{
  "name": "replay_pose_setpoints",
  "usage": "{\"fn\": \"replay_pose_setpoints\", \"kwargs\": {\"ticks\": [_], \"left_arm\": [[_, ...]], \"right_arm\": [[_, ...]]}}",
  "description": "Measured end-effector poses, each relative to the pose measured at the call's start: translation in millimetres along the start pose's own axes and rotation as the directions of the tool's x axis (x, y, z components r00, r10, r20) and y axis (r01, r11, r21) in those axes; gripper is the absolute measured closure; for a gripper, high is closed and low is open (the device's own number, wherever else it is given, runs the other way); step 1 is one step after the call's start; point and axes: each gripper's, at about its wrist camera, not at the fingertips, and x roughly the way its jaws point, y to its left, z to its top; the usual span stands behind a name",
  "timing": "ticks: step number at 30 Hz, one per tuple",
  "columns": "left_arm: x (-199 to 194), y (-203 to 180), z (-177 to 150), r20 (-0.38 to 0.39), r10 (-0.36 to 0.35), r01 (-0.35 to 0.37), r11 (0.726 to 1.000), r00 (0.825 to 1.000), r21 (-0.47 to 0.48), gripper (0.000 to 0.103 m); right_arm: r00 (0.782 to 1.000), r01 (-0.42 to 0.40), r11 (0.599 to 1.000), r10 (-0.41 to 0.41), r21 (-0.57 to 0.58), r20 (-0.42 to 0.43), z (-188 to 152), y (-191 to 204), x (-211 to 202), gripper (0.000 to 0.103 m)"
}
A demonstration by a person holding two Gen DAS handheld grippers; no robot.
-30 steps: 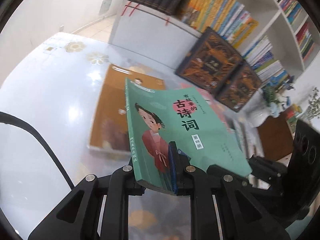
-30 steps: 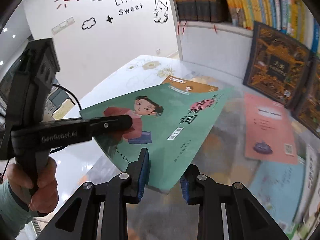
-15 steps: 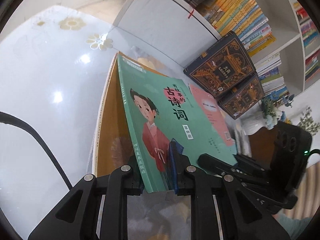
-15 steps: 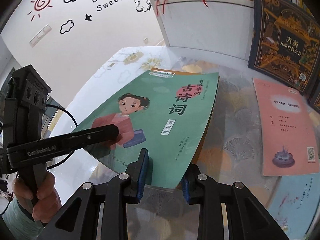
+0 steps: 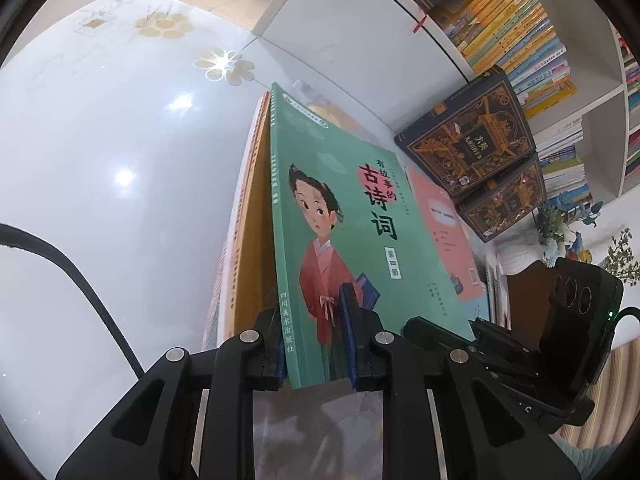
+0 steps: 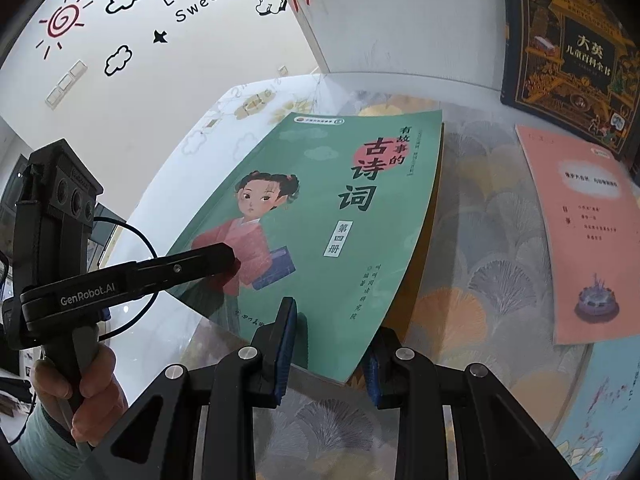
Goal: Organize books
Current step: 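Lower the green book onto the brown book and open both grippers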
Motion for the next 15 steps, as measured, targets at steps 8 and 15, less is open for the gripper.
{"fn": "replay_pose_setpoints", "kwargs": {"ticks": [8,15], "left_arm": [[-9.4,8.3,-14.1,0.009,0.085,-0.084,0.996,0.996,-0.022,0.083],[-37.2,-15.9,-28.0,0.079,0.233,-0.238,0.969,0.969,0.062,0.082]], "right_arm": [[0.998,-0.004,1.0,0.005,0.016,-0.062,-11.3,-3.0,11.5,0.074],[0.998,-0.019,0.993,0.026,0.116,-0.06,-24.0,-28.3,-14.1,0.07]]}}
